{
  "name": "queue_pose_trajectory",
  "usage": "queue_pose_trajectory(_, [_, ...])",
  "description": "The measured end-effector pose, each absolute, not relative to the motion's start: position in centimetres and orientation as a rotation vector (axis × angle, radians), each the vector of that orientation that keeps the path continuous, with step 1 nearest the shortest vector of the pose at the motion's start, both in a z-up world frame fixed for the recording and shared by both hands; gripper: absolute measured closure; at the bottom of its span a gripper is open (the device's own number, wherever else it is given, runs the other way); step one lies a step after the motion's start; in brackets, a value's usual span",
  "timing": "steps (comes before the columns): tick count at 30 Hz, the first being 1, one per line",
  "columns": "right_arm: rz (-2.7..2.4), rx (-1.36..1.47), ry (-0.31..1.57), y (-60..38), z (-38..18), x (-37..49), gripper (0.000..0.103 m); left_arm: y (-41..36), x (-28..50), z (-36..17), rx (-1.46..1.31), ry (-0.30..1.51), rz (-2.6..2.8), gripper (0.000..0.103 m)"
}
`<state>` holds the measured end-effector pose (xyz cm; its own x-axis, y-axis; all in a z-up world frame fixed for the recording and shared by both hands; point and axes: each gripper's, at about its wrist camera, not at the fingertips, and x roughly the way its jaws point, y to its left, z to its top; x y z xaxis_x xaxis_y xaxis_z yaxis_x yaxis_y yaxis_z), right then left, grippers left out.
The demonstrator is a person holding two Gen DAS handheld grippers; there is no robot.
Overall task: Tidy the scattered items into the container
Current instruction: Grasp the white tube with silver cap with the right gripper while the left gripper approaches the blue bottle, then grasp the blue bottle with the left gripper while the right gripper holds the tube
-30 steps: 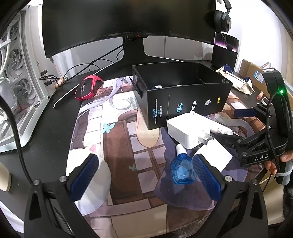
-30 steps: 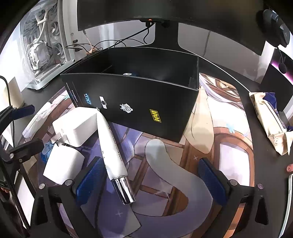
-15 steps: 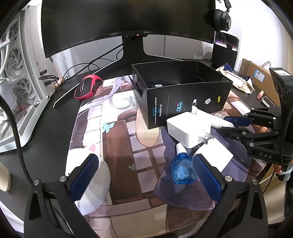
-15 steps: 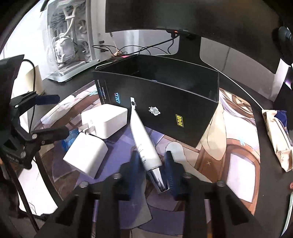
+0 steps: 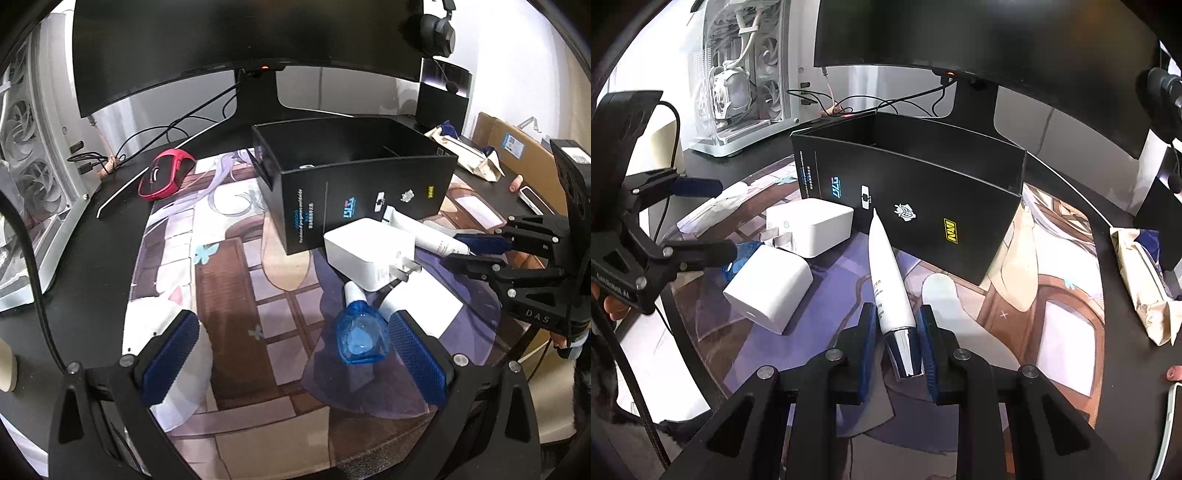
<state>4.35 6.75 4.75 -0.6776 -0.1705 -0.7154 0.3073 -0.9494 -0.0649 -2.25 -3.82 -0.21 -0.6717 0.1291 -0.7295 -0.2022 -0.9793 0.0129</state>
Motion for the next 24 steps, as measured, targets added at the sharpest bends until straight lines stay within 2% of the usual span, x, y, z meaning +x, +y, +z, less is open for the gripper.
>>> queue_pose_trajectory(15, [-2.659,1.079,0.271,6.8,4.6,4.7,0.081,-3.0,-3.1,-1.9,-1.236,0.141,2.673,0.0])
queue_pose_trajectory(20, [-2.671,1.063,0.286,6.6,4.6,4.9,0.081,-3.2,-3.2,-2.2,-1.215,0.093,2.655,0.002])
queue_pose_trajectory(22, [-2.668,1.066,0.282,6.6,4.6,4.8,0.081,-3.1,-3.0,-2.0,-1.178,0.096,2.658,0.012])
queue_pose_trajectory(23, [-2.667,1.067,0.283,6.6,4.6,4.8,0.081,-3.1,-2.9,-1.9,-1.165,0.097,2.657,0.021])
queue_pose_trajectory(24, [-2.667,1.068,0.279,6.6,4.6,4.8,0.081,-3.0,-2.8,-1.8,-1.146,0.101,2.651,0.036])
